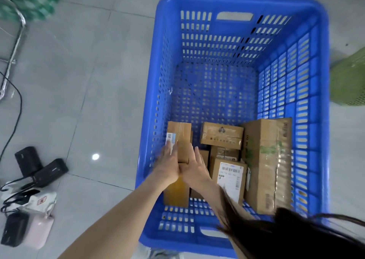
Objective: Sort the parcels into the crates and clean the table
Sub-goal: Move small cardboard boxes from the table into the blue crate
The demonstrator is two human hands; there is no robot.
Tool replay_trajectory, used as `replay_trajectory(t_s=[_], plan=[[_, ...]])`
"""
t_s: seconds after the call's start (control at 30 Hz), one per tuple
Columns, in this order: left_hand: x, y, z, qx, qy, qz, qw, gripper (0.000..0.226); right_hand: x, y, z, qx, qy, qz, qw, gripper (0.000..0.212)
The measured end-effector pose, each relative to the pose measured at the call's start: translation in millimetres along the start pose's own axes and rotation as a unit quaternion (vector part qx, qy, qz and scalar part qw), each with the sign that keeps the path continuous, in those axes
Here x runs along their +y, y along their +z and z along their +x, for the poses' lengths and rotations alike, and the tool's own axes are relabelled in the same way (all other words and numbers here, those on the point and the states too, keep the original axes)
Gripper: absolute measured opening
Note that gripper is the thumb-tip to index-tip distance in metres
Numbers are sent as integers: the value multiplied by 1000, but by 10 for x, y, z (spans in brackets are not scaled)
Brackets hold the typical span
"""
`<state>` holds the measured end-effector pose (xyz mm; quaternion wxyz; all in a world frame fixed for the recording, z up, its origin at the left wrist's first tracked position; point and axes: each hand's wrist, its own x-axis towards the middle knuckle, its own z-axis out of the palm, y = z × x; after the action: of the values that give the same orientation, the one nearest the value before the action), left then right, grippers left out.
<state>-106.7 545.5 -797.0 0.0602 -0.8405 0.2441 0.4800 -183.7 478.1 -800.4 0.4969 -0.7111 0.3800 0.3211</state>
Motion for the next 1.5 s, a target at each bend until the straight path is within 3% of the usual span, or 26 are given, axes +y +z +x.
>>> replay_trajectory(t_s=[0.17, 0.33, 0.5, 0.7, 0.87, 1.07, 1.27, 1.5], plan=[[166, -880, -588, 94, 70, -48, 992, 67, -514, -696, -620, 81, -62, 3, 995, 73], [562, -2079, -1497, 212, 137, -16, 967, 60, -1291, -1617, -1530, 163, -118, -6, 980, 72], [1063, -2991, -2767, 307, 179, 73, 932, 62, -1987, -2458, -2810, 295, -169, -90, 936, 68], [1753, -3812, -4030, 370, 189, 149, 897, 66, -2350, -3411, -4115, 410, -188, -128, 883, 67], [2505, -4190, -4597, 442, 185, 159, 863, 66, -2039, -4365, -4970, 445, -196, -157, 860, 66], [3790, -4058, -5091, 492, 193, 140, 837, 70, -1003, -5332, -5833, 494, -177, -240, 817, 71], [4870, -3666, -5427, 467, 215, 127, 849, 67, -149, -5882, -6470, 496, -150, -236, 822, 68], [5368, -3660, -5419, 444, 206, 150, 859, 67, 307, -6343, -6710, 513, -124, -215, 822, 67]])
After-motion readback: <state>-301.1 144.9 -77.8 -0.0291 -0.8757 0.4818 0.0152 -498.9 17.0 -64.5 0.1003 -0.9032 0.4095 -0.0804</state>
